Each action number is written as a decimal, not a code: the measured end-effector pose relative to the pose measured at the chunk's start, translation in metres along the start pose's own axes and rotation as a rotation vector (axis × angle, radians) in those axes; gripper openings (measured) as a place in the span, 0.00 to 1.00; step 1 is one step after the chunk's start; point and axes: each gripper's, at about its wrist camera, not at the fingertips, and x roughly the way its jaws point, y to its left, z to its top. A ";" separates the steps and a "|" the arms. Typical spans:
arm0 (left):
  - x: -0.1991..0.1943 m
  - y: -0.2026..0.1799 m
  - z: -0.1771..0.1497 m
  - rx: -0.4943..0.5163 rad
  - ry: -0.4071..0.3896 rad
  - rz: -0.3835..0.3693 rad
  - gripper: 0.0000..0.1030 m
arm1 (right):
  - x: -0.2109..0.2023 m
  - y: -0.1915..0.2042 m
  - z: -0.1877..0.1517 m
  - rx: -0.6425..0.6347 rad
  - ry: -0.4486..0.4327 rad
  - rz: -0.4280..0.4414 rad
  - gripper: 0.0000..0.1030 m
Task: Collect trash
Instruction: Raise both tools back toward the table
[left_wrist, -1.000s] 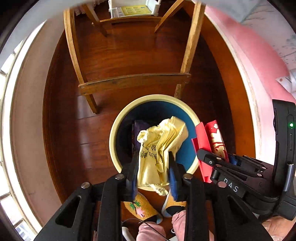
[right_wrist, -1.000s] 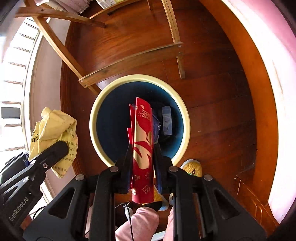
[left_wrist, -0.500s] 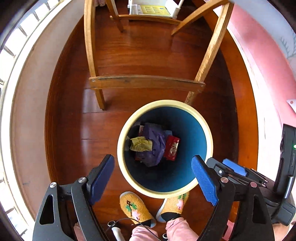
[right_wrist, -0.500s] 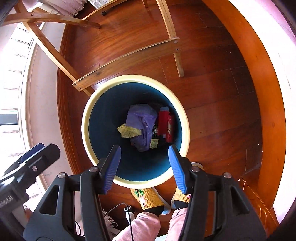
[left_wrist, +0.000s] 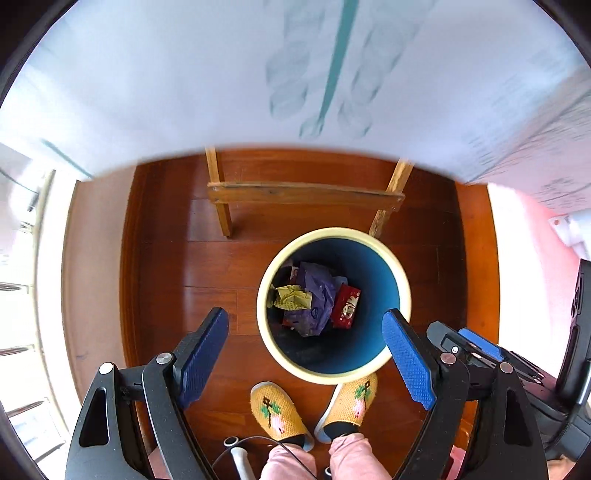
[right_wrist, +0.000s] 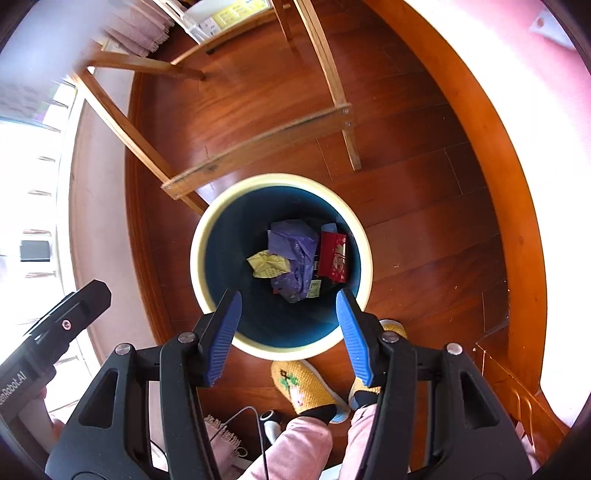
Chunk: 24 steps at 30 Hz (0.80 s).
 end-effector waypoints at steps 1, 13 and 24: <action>-0.012 0.001 0.000 0.003 -0.007 -0.003 0.84 | -0.010 0.003 0.000 0.000 -0.005 0.005 0.49; -0.170 -0.010 0.007 0.038 -0.101 -0.036 0.84 | -0.152 0.049 -0.009 -0.040 -0.080 0.035 0.49; -0.333 -0.006 0.022 0.114 -0.330 -0.064 0.84 | -0.294 0.091 -0.028 -0.110 -0.212 0.092 0.49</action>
